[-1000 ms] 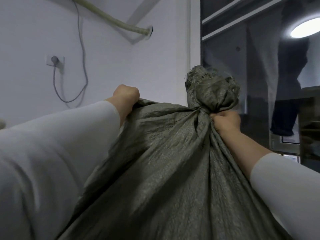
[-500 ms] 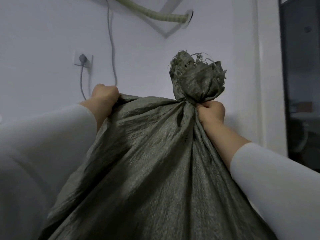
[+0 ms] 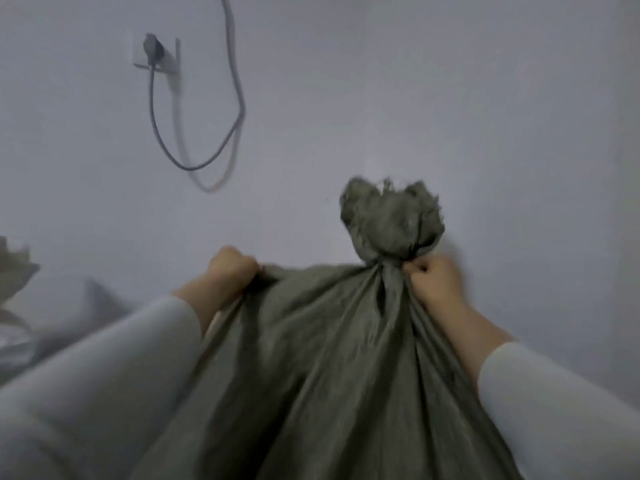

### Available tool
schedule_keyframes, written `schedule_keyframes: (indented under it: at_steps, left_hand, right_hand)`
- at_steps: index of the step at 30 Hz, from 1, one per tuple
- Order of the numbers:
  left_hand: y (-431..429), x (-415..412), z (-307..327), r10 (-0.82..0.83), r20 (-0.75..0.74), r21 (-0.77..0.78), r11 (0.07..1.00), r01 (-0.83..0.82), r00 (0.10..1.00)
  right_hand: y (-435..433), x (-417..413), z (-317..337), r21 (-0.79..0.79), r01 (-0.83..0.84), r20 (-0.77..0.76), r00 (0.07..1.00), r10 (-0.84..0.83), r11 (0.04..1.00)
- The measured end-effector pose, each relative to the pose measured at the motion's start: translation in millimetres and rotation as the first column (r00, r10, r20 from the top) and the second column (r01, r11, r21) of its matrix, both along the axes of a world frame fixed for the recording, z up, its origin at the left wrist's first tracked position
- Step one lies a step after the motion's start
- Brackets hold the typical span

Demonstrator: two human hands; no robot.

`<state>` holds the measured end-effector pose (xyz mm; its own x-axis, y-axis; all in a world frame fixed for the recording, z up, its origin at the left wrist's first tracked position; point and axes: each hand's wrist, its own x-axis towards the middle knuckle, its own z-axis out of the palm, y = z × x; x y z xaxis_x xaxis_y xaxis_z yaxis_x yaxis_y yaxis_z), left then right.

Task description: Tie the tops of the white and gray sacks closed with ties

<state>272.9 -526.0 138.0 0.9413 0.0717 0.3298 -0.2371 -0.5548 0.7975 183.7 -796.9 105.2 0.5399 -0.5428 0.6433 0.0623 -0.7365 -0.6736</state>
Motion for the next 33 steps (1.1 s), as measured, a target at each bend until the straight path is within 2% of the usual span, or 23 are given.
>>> schedule_keyframes:
  at_steps: [2, 4, 6, 9, 12, 14, 16, 18, 21, 23, 26, 29, 31, 33]
  left_hand:
    - [-0.8, -3.2, -50.4, -0.046, -0.117, 0.030, 0.998, 0.050, 0.992]
    - [-0.2, -2.6, -69.6, -0.108, -0.160, -0.017, 0.994, 0.106, 0.981]
    - [0.7, -6.6, -63.6, -0.135, -0.168, -0.058, 0.990, 0.127, 0.977]
    - [-4.7, -31.0, -47.1, -0.279, -0.284, -0.046, 0.960, 0.277, 0.918]
    - [-10.5, -61.5, -49.7, -0.291, -0.322, 0.195, 0.911, 0.364, 0.901]
    - [-14.4, -81.6, -60.8, -0.314, -0.307, 0.378, 0.826, 0.418, 0.898]
    - [-15.9, -101.1, -70.9, -0.404, -0.322, 0.461, 0.723, 0.515, 0.856]
    - [-11.6, -114.4, -79.5, -0.456, -0.370, 0.476, 0.655, 0.586, 0.810]
    - [-3.7, -117.1, -95.3, -0.400, -0.368, 0.612, 0.575, 0.543, 0.839]
    - [-0.7, -109.8, -109.6, -0.347, -0.311, 0.733, 0.506, 0.456, 0.885]
    - [2.2, -100.8, -122.8, -0.372, -0.224, 0.774, 0.493, 0.397, 0.900]
    - [4.2, -99.9, -128.6, -0.389, -0.177, 0.788, 0.494, 0.366, 0.904]
    - [4.1, -106.0, -126.8, -0.391, -0.218, 0.736, 0.536, 0.414, 0.894]
    - [6.3, -118.5, -121.2, -0.385, -0.245, 0.684, 0.582, 0.440, 0.890]
  right_hand:
    - [3.5, 12.5, -30.5, -0.025, -0.028, -0.077, 0.997, 0.026, 0.999]
    - [4.4, 25.1, -33.0, -0.047, -0.042, -0.127, 0.991, 0.035, 0.998]
    - [7.3, 30.1, -28.3, -0.098, -0.012, -0.235, 0.972, -0.012, 0.995]
    - [9.5, 23.9, -28.9, -0.213, 0.036, -0.349, 0.931, -0.110, 0.976]
    - [18.2, -1.2, -33.6, -0.226, -0.046, -0.383, 0.923, -0.045, 0.973]
    - [28.4, -27.6, -37.5, -0.289, -0.060, -0.416, 0.907, -0.068, 0.956]
    - [44.4, -59.6, -47.7, -0.384, -0.041, -0.485, 0.859, -0.164, 0.922]
    - [61.2, -87.3, -59.3, -0.369, -0.066, -0.544, 0.824, -0.158, 0.927]
    - [72.9, -105.4, -78.7, -0.262, -0.141, -0.665, 0.744, -0.072, 0.955]
    - [74.2, -100.8, -93.4, -0.333, -0.154, -0.700, 0.701, -0.135, 0.930]
    - [72.0, -82.6, -108.5, -0.484, -0.127, -0.667, 0.694, -0.271, 0.866]
    - [71.8, -69.0, -116.0, -0.531, -0.116, -0.651, 0.690, -0.316, 0.839]
    - [74.9, -71.4, -112.6, -0.500, -0.141, -0.683, 0.671, -0.289, 0.854]
    - [74.4, -81.0, -102.1, -0.403, -0.172, -0.702, 0.688, -0.183, 0.899]
